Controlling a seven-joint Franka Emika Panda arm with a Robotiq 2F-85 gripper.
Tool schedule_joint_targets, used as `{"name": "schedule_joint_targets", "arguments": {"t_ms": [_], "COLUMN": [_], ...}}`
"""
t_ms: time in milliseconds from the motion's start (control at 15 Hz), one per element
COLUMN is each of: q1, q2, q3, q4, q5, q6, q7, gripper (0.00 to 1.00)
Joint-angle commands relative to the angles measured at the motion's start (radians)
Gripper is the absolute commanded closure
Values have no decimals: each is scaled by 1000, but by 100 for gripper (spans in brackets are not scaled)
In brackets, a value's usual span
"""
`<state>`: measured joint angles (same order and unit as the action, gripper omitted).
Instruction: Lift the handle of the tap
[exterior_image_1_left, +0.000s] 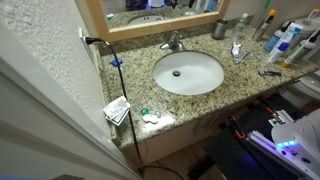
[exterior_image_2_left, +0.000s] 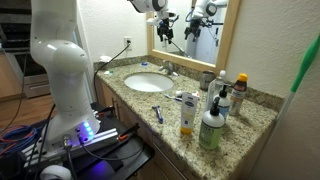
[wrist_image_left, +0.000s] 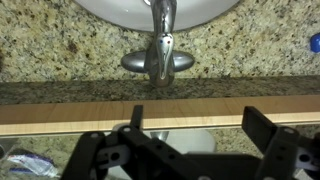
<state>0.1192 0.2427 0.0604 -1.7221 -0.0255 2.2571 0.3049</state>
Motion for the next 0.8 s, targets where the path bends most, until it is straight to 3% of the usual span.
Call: {"name": "schedule_joint_targets", "arguments": {"t_ms": [0,267,600,733], "q1": [3,-16,-2,4], "q2": [35,108,113,158], "q3": [-18,-18,-27,-27], "q4": [-23,-22,-27,-9], "q5": [-40,18,0,-6], "q6": [11,-7,-2,-53], "q7": [4,-30,-6,-1], "gripper": [0,0,0,0]}}
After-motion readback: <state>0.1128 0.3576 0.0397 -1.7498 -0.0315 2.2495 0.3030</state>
